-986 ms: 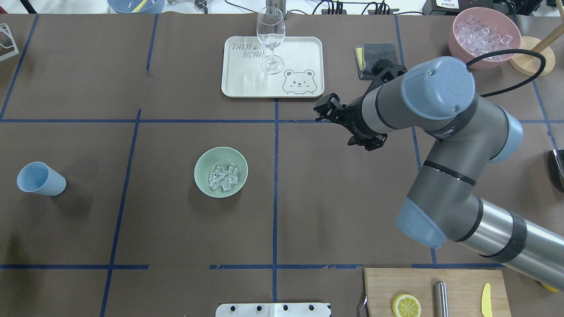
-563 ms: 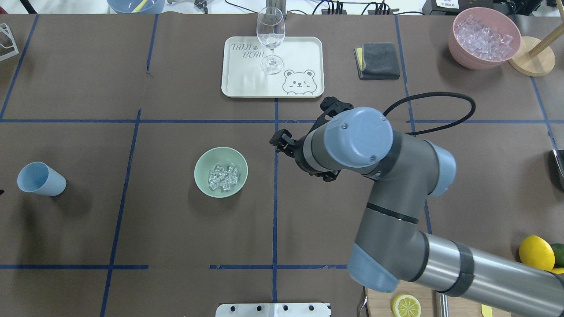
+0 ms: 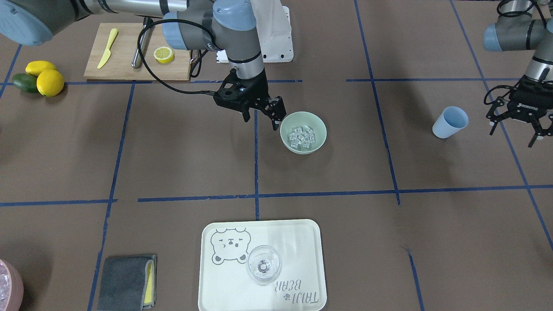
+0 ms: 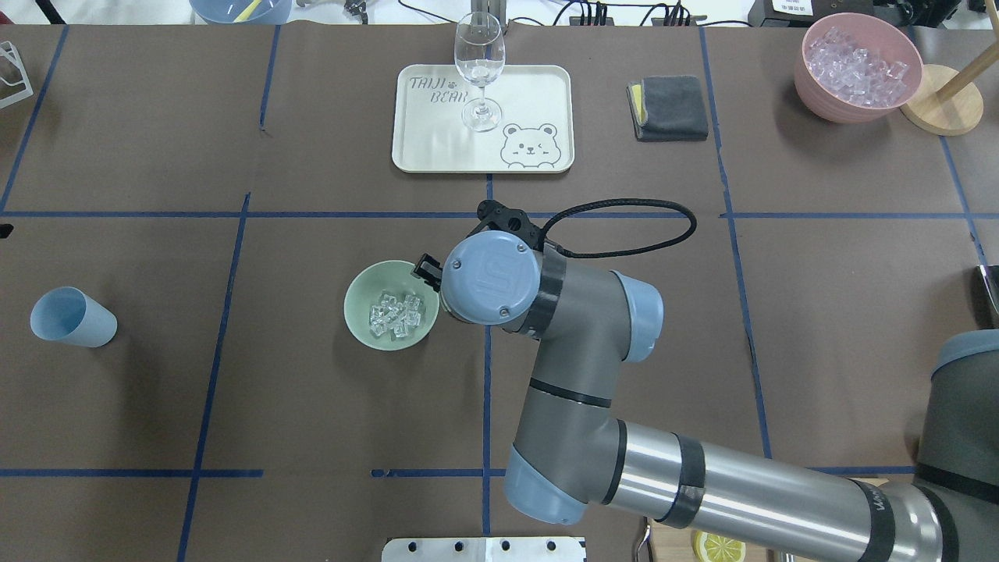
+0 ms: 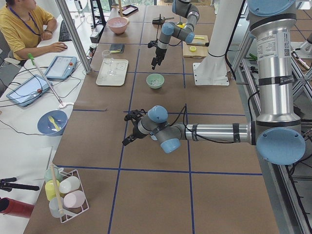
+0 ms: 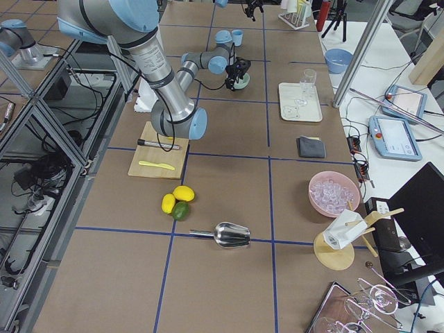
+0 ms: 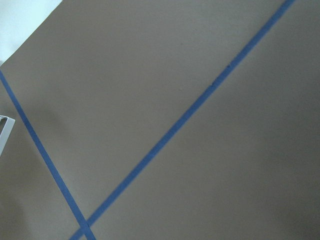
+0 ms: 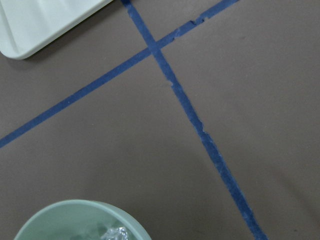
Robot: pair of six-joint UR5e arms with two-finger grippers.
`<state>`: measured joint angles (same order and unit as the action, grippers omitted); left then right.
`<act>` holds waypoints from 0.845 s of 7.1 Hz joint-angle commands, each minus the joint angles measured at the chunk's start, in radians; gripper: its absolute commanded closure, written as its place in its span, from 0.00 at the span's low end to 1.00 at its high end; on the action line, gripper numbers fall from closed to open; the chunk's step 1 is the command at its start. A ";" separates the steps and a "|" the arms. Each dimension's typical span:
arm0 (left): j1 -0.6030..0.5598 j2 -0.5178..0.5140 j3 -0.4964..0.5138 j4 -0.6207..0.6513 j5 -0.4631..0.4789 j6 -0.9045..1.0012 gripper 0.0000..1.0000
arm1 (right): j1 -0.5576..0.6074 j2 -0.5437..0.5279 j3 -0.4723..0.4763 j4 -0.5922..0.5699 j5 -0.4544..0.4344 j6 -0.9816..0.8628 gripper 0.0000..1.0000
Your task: Pour ice into bowl
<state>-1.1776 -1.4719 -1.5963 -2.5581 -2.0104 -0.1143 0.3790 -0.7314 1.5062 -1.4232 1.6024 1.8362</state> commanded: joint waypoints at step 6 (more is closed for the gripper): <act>-0.019 -0.021 -0.004 0.012 -0.050 -0.004 0.00 | -0.011 0.033 -0.119 0.104 0.050 -0.003 1.00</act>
<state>-1.1964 -1.4932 -1.6015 -2.5464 -2.0613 -0.1192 0.3683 -0.6994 1.3960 -1.3341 1.6503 1.8316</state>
